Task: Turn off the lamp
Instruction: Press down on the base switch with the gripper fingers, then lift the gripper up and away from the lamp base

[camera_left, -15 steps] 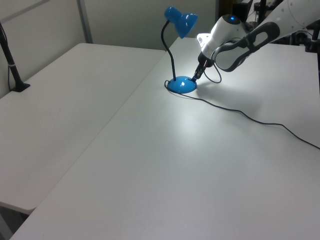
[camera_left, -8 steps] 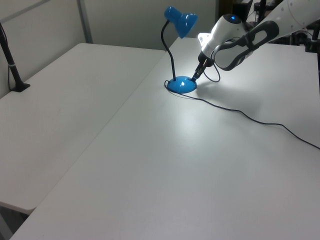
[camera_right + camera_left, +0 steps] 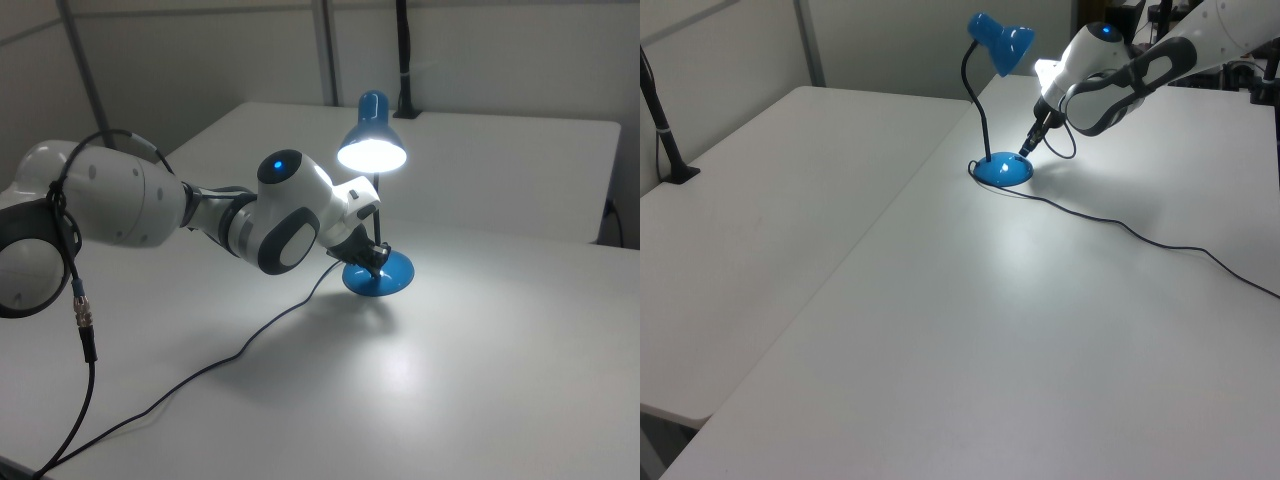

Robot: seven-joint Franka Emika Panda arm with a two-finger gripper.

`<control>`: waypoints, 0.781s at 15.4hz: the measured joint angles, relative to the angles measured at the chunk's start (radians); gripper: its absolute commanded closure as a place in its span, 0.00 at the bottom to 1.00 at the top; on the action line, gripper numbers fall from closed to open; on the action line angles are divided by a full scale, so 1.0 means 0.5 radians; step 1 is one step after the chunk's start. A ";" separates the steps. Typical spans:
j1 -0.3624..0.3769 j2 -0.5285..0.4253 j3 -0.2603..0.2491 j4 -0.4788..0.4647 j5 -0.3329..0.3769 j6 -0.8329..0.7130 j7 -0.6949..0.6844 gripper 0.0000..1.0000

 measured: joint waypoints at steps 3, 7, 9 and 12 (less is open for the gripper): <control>0.001 0.015 0.000 0.000 0.000 0.000 0.003 1.00; 0.000 0.028 0.000 0.003 0.000 0.000 0.003 1.00; 0.000 0.029 0.000 0.003 0.000 0.000 0.003 1.00; 0.000 0.029 0.000 0.003 0.000 0.000 0.003 1.00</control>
